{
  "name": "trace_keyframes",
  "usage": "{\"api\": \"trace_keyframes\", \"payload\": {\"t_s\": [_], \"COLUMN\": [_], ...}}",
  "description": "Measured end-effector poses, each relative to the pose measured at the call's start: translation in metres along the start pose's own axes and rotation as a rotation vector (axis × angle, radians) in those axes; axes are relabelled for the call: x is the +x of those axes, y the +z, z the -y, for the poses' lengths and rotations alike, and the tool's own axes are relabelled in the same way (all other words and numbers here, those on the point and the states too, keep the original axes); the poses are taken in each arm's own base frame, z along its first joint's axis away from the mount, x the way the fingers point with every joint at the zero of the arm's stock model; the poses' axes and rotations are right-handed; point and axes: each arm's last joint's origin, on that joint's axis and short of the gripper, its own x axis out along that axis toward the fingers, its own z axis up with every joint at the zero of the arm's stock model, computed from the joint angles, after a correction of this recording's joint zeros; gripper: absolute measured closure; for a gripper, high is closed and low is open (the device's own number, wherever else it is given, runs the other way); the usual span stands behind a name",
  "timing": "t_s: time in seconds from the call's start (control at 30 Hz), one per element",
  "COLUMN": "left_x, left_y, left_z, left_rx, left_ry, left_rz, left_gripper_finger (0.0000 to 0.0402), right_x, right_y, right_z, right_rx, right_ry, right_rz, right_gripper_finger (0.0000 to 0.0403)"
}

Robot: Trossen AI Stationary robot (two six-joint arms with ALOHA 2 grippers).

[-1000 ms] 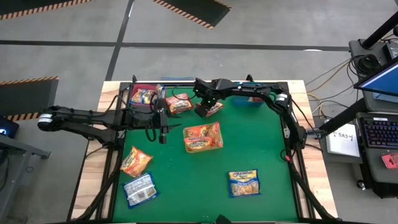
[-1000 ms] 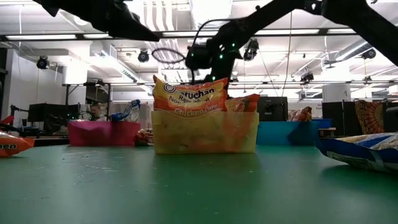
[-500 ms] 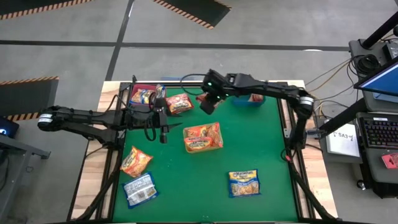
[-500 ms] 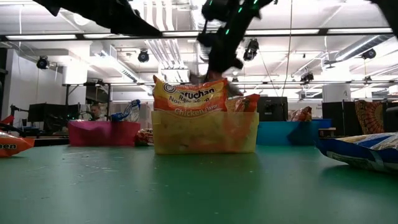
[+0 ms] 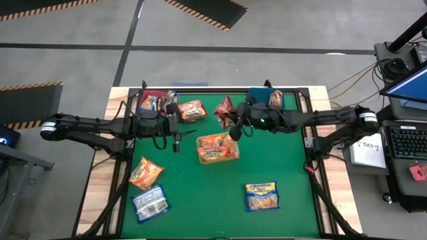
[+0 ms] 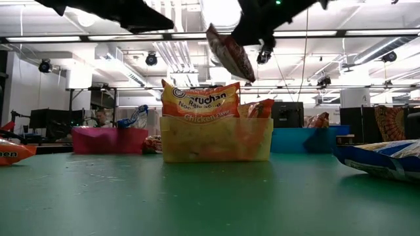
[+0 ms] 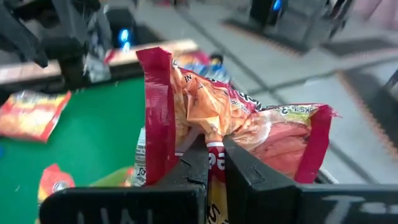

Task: Sort Maruchan noodles
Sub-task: Put the red noodle pack into the blue bin

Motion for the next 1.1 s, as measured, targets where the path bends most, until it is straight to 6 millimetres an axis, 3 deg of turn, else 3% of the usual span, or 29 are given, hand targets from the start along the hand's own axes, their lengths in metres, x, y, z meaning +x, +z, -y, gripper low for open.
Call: {"api": "trace_keyframes", "payload": {"t_s": [0.2,0.37,0.7,1.1], "left_x": [0.000,0.004,0.040,0.053], "left_y": [0.005,0.003,-0.008,-0.015], "left_z": [-0.002,-0.001,0.003,-0.004], "left_rx": [-0.049,-0.066,-0.006,-0.019], "left_ry": [0.029,0.028,0.057,0.093], "left_rz": [0.049,0.039,0.063,0.065], "left_gripper_finger": [0.0282,0.0247,0.0159,0.0153], "right_x": [-0.018,-0.025,-0.024,-0.027], "right_y": [-0.014,-0.021,-0.022,-0.044], "right_z": [0.005,0.007,-0.005,-0.009], "right_rx": [0.055,0.080,0.018,0.094], "right_ry": [0.002,0.002,0.032,-0.087], "right_rz": [0.094,0.100,0.163,0.251], "right_gripper_finger": [0.0390,0.0390,0.0390,0.0390]}}
